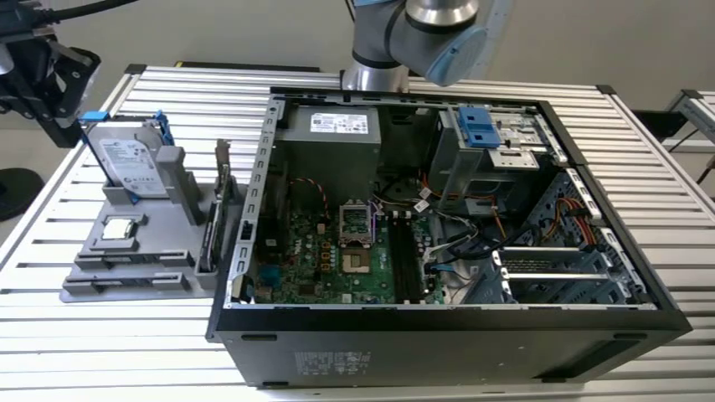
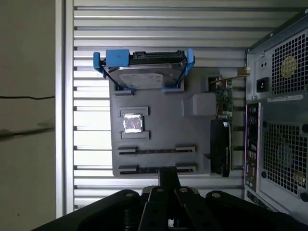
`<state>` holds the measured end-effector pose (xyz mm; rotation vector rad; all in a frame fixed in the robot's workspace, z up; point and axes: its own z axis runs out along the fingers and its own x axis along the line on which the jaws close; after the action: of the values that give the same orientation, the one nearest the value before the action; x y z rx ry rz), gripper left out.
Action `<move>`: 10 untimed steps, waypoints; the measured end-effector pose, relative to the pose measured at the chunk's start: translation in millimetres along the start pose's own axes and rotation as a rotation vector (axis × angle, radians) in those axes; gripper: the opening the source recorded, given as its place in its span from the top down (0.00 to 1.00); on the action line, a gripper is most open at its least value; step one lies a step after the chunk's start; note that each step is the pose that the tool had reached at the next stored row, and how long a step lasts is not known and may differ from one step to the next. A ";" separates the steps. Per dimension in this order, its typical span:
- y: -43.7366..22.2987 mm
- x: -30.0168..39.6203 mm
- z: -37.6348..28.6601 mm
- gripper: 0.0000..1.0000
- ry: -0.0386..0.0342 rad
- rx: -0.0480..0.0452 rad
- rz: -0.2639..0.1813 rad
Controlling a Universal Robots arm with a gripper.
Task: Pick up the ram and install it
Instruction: 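Reach for the ram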
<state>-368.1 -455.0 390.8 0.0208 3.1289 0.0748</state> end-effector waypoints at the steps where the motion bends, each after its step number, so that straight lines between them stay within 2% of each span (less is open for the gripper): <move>1: -0.7 0.0 0.0 1.00 0.0003 0.0001 0.000; 10: -7.3 -0.2 -0.2 1.00 0.0027 0.0007 0.000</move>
<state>-368.0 -462.3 390.6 0.0210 3.1316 0.0738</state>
